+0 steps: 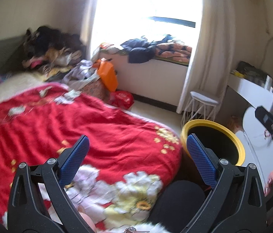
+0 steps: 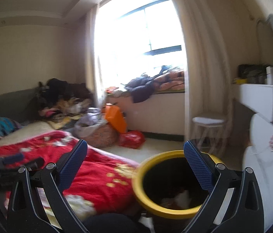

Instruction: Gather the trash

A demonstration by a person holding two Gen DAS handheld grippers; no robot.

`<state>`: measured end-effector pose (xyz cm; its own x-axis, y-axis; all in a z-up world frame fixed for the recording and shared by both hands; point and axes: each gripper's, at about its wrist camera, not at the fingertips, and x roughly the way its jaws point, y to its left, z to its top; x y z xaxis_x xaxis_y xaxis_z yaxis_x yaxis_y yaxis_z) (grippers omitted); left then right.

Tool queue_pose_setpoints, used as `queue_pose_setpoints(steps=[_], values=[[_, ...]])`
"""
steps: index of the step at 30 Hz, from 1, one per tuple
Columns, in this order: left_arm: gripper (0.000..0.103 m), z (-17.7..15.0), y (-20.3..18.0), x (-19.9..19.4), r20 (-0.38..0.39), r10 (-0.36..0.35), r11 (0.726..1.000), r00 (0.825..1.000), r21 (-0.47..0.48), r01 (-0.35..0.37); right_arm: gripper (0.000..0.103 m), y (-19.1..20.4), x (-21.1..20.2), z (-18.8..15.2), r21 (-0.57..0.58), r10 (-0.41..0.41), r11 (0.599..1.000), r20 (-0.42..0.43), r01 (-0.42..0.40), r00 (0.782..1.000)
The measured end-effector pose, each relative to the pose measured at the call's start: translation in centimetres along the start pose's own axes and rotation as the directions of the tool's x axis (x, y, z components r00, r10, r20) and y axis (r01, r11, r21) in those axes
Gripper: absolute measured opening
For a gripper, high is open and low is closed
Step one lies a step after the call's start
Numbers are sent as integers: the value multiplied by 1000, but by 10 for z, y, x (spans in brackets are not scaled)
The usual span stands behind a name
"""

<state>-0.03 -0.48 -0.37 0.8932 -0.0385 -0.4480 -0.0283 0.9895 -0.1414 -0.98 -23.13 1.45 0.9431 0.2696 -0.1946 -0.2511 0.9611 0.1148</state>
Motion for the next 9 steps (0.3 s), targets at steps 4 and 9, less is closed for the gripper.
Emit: queue_pose_setpoints(steps=[4,9], values=[[92,-6,76,-7,-83,192,966,978,-160,-203,97,75,51,11,-88,223,966,-206,-245,953],[92,-36,199,-31,-237,540,755,807,-286,-589,97,235,136,-33,-141,342,836,-622,-530,704]])
